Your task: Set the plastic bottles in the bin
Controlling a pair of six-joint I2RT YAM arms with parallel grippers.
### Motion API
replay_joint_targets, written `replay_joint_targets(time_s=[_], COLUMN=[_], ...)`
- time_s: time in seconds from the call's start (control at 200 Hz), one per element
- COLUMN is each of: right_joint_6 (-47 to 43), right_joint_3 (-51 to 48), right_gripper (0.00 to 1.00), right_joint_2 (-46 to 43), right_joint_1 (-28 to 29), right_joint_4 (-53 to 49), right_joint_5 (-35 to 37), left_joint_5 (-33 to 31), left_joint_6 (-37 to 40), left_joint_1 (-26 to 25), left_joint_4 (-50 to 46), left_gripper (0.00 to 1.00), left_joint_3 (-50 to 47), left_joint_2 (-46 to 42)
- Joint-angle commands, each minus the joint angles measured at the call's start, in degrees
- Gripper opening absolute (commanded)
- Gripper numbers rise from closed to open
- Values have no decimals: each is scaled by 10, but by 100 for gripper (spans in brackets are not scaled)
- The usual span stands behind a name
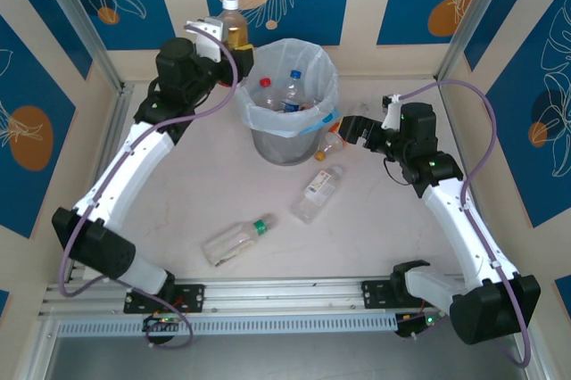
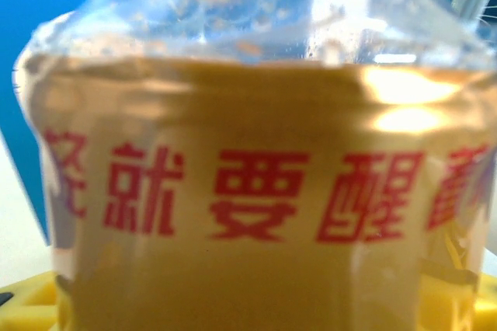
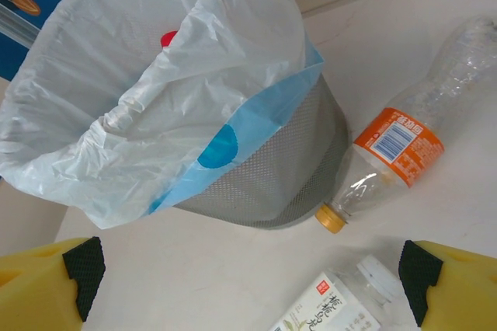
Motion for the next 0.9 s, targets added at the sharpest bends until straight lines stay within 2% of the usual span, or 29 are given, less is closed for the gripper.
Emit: replay_joint_targets(time_s=[0.0,0.335,0.575,0.665,0.81,0.895], right_joint_6=[-18,-24,-25,-24,-22,-21], right_joint_3=[24,28,27,25,22,24], right_gripper=[100,99,100,100,100,100], right_joint_2=[-11,-22,-33,-34,-32,-30], right_joint_1=[4,6,6,6,6,6], right_joint_4=[-27,-53,-67,-70,-69,-69], right_joint_5=[24,47,62,63,65,65], left_joint_5=[71,145,172,186,205,210], left_joint_6=[13,-23,58,87,117,120], left_joint_1=[1,-12,-30,-36,-38,-39], left_joint_4=[14,-4,-42,-72,-109,-120], left_gripper=[59,59,61,66,81,87], left_joint_3=[42,88,86,93,96,99], left_joint_2=[33,120,156,165,168,167])
